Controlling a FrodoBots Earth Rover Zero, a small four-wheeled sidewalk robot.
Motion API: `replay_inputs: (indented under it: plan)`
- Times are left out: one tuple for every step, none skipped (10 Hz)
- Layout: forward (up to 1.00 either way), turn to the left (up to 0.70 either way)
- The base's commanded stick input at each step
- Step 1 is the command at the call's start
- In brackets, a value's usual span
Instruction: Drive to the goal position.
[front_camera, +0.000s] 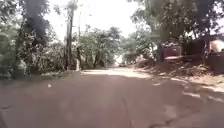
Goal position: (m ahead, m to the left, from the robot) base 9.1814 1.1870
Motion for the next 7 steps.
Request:
replay_inputs:
  plan:
    - [1.0,0.0]
    - [1.0,0.0]
    - [1.0,0.0]
    - [1.0,0.0]
    - [1.0,0.0]
    - [1.0,0.0]
    - [1.0,0.0]
